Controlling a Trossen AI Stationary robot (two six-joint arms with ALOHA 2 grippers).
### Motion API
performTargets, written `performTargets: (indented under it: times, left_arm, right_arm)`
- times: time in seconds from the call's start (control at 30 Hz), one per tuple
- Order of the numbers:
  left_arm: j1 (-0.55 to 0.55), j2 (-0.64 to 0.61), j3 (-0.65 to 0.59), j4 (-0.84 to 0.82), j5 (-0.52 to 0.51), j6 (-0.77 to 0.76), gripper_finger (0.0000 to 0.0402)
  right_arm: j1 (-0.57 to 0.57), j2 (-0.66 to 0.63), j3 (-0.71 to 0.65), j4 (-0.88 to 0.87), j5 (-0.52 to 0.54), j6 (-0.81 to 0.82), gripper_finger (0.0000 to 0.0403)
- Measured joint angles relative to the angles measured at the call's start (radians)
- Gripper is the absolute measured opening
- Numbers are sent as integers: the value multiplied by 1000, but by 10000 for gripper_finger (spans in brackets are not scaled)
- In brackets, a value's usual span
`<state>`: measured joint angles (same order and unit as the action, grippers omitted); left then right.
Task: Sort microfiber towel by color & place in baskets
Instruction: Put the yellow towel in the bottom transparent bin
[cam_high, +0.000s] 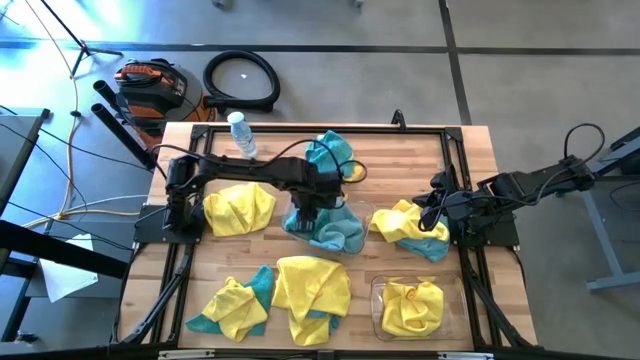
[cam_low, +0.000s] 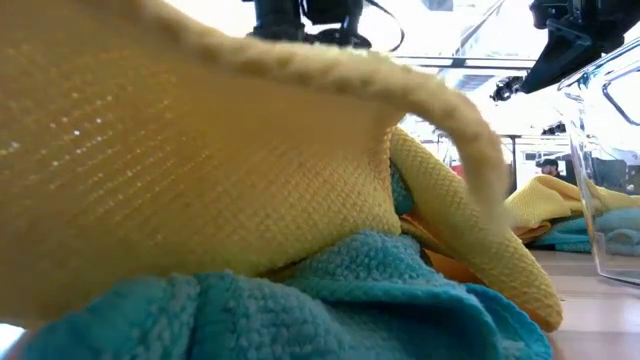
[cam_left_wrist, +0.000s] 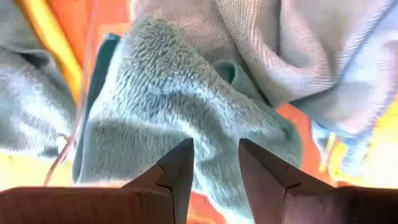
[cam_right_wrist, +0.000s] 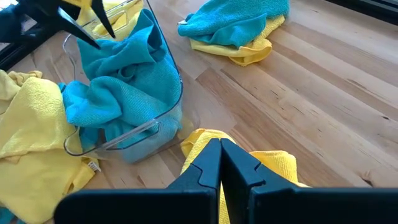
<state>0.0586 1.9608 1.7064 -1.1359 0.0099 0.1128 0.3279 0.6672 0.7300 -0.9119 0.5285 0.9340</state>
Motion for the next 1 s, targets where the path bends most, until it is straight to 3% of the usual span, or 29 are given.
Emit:
performTargets:
  times: [0.17,0.3,0.5,0.73,1.0]
  left_arm:
    - [0,-13,31,-111,5,-59,117]
    - [-10,-83,-7,-89,9,-52,117]
    - [-14,-286,-188,81,3,-120,117]
    - [-15,-547,-391,226,-76,-268,117]
    - [-51,-785,-583,413,-140,-321,117]
  right_arm:
    - [0,0,0,1,0,0,2]
    - [0,1,0,4,0,1,2]
    - [0,10,0,6,9,4,2]
    - [-1,26,1,12,69,4,2]
    - [-13,71,7,23,40,-56,1]
